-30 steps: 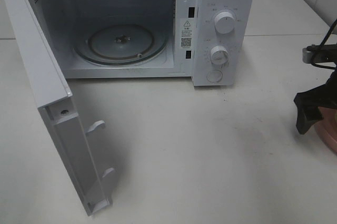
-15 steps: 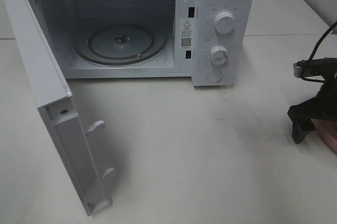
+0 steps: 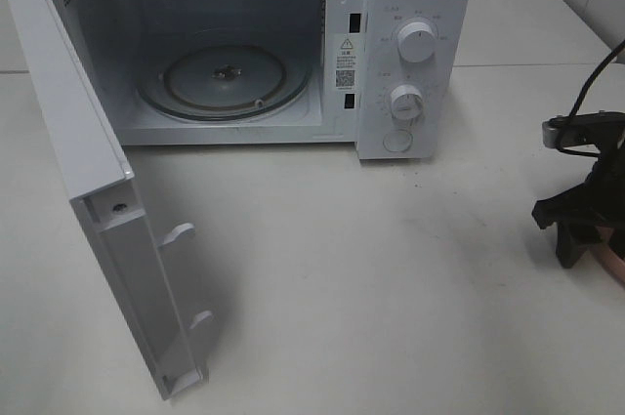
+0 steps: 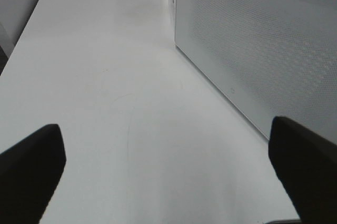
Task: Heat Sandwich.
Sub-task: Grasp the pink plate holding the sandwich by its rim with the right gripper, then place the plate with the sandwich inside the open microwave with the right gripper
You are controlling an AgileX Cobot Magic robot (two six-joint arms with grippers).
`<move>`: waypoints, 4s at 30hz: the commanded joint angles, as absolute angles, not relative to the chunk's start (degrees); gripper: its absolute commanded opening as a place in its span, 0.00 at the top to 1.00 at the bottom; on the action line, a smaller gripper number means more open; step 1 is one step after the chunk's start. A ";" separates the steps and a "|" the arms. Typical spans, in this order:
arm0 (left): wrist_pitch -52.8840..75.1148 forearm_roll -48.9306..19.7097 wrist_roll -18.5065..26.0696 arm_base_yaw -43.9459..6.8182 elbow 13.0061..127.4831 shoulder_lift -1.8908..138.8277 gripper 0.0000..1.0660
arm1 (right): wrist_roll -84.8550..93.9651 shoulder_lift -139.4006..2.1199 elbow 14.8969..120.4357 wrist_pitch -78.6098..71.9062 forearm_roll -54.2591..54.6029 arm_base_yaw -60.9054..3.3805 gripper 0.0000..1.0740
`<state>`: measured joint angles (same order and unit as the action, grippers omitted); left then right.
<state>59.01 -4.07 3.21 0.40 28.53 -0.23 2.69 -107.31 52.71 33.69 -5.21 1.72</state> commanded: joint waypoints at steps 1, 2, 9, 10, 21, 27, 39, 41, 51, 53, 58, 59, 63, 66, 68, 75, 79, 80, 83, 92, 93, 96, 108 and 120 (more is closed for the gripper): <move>58.96 -4.07 3.21 0.46 28.36 -1.78 0.05 | 1.38 -107.37 52.88 33.52 -5.61 2.06 0.70; 58.96 -4.07 3.21 0.46 28.36 -1.78 0.05 | 0.63 -107.37 52.88 33.52 -5.61 2.06 0.78; 58.96 -4.07 3.21 0.46 28.36 -1.78 0.05 | -0.29 -107.37 52.88 33.86 -6.30 2.06 1.00; 58.96 -4.07 3.21 0.46 28.36 -1.78 0.05 | -0.34 -107.37 52.88 34.03 -6.76 2.06 1.00; 58.96 -4.07 3.21 0.46 28.36 -1.78 0.05 | -4.13 -107.37 52.88 36.67 -11.46 1.09 1.00; 58.96 -4.07 3.21 0.46 28.36 -1.78 0.05 | -8.25 -107.37 52.88 38.45 -16.16 -0.86 1.00; 58.96 -4.07 3.21 0.46 28.36 -1.78 0.05 | -14.09 -104.85 52.88 43.66 -22.98 -5.50 1.00; 58.96 -4.07 3.21 0.46 28.36 -1.78 0.05 | -14.55 -103.88 52.88 44.75 -23.03 -6.02 1.00; 58.96 -4.07 3.21 0.46 28.36 -1.78 0.05 | -15.30 -99.58 52.88 50.76 -23.43 -10.14 0.99; 58.96 -4.07 3.21 0.46 28.36 -1.78 0.05 | -15.30 -98.61 52.83 52.25 -23.43 -11.86 0.99; 58.96 -4.07 3.21 0.46 28.36 -1.78 0.05 | -15.30 -95.91 52.65 54.26 -23.26 -15.36 0.99; 58.96 -4.07 3.21 0.46 28.36 -1.78 0.05 | -15.30 -95.91 52.65 54.26 -23.26 -15.36 0.99; 58.96 -4.07 3.21 0.46 28.36 -1.78 0.05 | -15.24 -93.22 52.65 55.06 -23.26 -19.14 0.99; 58.96 -4.07 3.21 0.46 28.36 -1.78 0.05 | -15.24 -91.96 52.65 55.81 -23.26 -21.43 0.99; 58.96 -4.07 3.21 0.46 28.36 -1.78 0.05 | -15.24 -91.56 52.65 56.15 -23.26 -22.23 0.99; 58.96 -4.07 3.21 0.46 28.36 -1.78 0.05 | -15.18 -90.76 52.65 57.64 -23.26 -28.93 0.99; 58.96 -4.07 3.21 0.46 28.36 -1.78 0.05 | -15.18 -90.76 52.65 57.64 -23.26 -32.89 0.98; 58.96 -4.07 3.21 0.46 28.36 -1.78 0.05 | -15.18 -90.76 52.65 57.64 -23.26 -33.98 0.98; 58.96 -4.07 3.21 0.46 28.36 -1.78 0.05 | -15.18 -90.76 52.65 57.41 -23.38 -35.75 0.98; 58.96 -4.07 3.21 0.46 28.36 -1.78 0.05 | -14.38 -90.76 52.65 57.24 -23.95 -43.72 0.98; 58.96 -4.07 3.21 0.46 28.36 -1.78 0.05 | -14.04 -90.76 52.65 57.24 -23.95 -44.52 0.98; 58.96 -4.07 3.21 0.46 28.36 -1.78 0.05 | -13.12 -90.76 52.65 57.24 -24.64 -46.75 0.98; 58.96 -4.07 3.21 0.46 28.36 -1.78 0.05 | -7.91 -90.76 52.65 56.09 -26.53 -54.09 0.98; 58.96 -4.07 3.21 0.46 28.36 -1.78 0.05 | 3.15 -90.76 52.65 51.97 -26.93 -54.14 0.98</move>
<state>59.01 -4.07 3.21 0.40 28.53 -0.23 0.86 -91.21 52.77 52.43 -24.87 -53.86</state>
